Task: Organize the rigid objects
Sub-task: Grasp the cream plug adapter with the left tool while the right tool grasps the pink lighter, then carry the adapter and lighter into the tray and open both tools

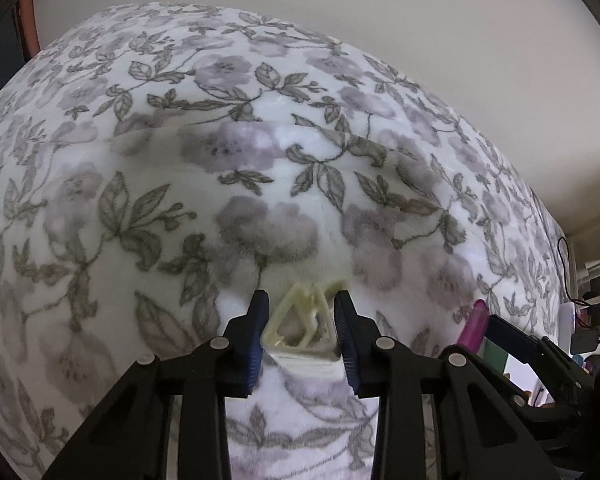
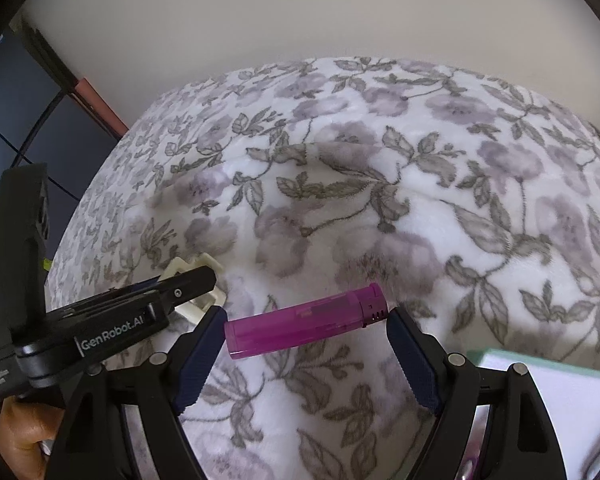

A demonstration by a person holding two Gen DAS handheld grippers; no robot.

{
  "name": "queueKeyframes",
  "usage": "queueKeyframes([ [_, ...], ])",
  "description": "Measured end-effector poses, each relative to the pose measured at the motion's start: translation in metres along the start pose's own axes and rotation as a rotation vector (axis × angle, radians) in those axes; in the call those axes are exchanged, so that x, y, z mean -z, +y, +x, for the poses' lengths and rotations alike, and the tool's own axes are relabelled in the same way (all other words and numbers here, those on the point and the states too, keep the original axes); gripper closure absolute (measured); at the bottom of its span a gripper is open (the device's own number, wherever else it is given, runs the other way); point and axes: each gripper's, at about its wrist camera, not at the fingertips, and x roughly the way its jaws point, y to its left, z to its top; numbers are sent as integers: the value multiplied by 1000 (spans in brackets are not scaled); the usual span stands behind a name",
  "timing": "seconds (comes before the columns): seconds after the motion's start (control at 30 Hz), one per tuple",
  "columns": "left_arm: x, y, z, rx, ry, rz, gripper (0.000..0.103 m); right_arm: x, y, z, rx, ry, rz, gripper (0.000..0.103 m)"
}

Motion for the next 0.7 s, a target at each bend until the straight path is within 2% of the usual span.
queueKeyframes([
  [0.27,19,-13,-43,6,-24,18,69,20,0,-49,10,-54,45,19],
  [0.5,48,-41,-86,65,-55,53,69,57,-6,-99,60,-107,113,19],
  [0.7,75,-71,-105,128,-59,94,69,90,-26,-133,115,-144,203,19],
])
